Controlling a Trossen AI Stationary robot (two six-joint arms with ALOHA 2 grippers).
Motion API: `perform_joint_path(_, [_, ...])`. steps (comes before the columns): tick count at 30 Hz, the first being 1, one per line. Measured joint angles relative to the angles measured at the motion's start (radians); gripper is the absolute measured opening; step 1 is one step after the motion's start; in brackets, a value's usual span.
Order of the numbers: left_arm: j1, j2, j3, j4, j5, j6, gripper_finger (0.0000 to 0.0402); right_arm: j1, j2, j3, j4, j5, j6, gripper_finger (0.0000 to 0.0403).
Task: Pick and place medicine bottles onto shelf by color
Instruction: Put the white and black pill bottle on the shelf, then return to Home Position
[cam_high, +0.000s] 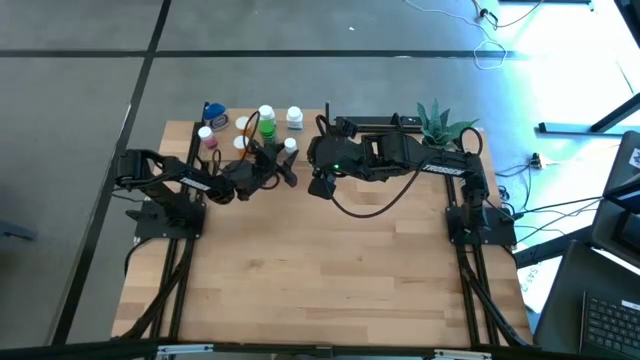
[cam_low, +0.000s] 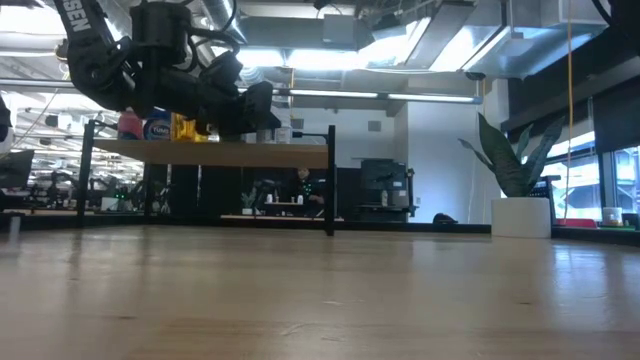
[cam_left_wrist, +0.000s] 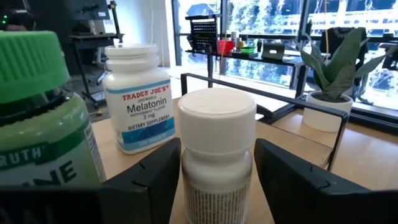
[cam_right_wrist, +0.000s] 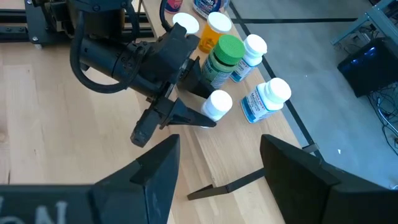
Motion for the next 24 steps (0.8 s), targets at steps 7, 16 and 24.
perform_joint_path(7, [0.000, 0.000, 0.000, 0.005, 0.007, 0.009, 0.0197, 0.000, 0.000, 0.000, 0.000, 0.000, 0.000, 0.0225])
perform_joint_path(16, [0.010, 0.000, 0.000, 0.011, 0.007, 0.009, 0.0201, 0.000, 0.000, 0.000, 0.000, 0.000, 0.000, 0.0225])
perform_joint_path(24, [0.011, 0.000, 0.000, 0.026, 0.006, 0.037, 0.0230, 0.000, 0.000, 0.000, 0.000, 0.000, 0.000, 0.0225])
